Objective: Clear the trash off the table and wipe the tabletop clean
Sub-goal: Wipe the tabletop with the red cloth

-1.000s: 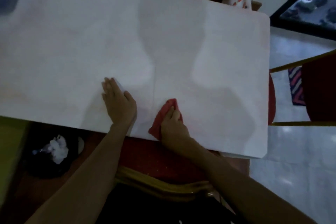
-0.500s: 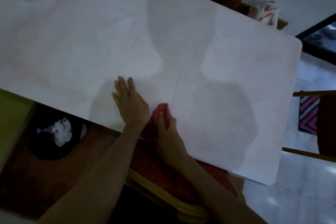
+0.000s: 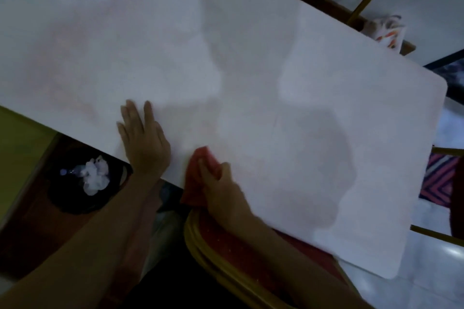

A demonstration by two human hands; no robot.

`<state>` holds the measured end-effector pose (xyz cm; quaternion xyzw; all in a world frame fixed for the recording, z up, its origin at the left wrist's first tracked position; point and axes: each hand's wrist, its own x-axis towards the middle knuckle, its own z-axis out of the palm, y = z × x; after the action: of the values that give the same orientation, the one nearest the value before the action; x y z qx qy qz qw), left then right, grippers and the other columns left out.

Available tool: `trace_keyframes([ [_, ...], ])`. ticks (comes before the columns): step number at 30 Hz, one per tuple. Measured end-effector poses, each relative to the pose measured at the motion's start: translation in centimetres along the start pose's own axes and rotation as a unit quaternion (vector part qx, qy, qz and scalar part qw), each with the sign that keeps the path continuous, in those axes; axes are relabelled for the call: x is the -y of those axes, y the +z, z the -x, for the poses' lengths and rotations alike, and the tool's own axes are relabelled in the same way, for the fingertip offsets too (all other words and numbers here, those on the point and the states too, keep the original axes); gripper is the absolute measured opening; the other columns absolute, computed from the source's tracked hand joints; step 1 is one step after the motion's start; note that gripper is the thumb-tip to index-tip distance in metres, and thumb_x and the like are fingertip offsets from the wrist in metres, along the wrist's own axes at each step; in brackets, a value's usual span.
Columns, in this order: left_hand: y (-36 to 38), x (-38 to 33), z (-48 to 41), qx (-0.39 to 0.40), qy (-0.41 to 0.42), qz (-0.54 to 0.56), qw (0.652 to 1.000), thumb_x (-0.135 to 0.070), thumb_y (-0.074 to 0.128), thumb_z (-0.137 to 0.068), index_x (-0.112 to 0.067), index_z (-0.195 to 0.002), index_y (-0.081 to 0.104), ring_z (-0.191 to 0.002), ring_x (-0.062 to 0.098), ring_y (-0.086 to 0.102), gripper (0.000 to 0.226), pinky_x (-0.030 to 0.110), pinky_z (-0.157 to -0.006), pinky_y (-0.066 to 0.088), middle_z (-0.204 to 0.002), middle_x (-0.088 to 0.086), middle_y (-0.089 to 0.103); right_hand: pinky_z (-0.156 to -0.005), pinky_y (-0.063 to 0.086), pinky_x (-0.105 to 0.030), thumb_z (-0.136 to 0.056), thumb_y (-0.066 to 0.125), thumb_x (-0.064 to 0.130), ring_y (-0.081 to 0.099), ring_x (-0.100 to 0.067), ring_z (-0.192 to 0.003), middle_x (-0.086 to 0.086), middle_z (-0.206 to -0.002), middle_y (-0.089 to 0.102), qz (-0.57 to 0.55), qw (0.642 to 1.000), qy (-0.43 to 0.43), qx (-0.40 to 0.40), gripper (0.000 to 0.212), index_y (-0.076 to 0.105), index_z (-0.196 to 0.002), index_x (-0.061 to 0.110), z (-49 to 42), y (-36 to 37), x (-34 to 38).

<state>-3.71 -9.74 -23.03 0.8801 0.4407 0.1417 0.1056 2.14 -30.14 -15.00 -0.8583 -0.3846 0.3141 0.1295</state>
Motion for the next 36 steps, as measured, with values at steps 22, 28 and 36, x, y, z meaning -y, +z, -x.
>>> trace_keyframes([
  [22, -1.4, 10.5, -11.0, -0.008, 0.017, -0.043, 0.999, -0.03, 0.031, -0.107, -0.012, -0.154, 0.03, -0.152, 0.031, 0.017, 0.051, 0.056, -0.121, 0.013, -0.161, 0.017, 0.024, -0.06, 0.034, -0.032, -0.091, 0.047, 0.043, 0.051, -0.028, -0.074, -0.009, -0.088, 0.049, 0.069, 0.979, -0.144, -0.128, 0.047, 0.056, -0.136, 0.032, -11.8, 0.2, 6.8],
  [28, -2.4, 9.6, -11.4, 0.043, -0.005, -0.026, 0.999, -0.032, 0.023, -0.107, -0.015, -0.157, 0.023, -0.154, 0.026, 0.007, 0.053, 0.053, -0.123, 0.005, -0.165, 0.012, 0.014, -0.076, 0.034, -0.038, -0.1, 0.044, 0.037, 0.053, -0.034, -0.094, -0.013, -0.102, 0.056, 0.136, 0.945, 0.073, -0.289, 0.043, 0.057, -0.136, 0.018, -23.3, -6.6, 2.1],
  [36, -2.4, 9.6, -11.4, 0.039, -0.006, -0.029, 0.999, -0.031, 0.028, -0.107, -0.014, -0.157, 0.022, -0.154, 0.027, 0.006, 0.053, 0.055, -0.122, 0.009, -0.165, 0.012, 0.013, -0.122, 0.019, -0.049, -0.104, 0.037, 0.034, 0.025, -0.033, -0.148, -0.01, -0.161, 0.029, 0.074, 0.964, 0.05, -0.249, 0.056, 0.03, -0.155, 0.011, -21.9, -1.4, 8.8],
])
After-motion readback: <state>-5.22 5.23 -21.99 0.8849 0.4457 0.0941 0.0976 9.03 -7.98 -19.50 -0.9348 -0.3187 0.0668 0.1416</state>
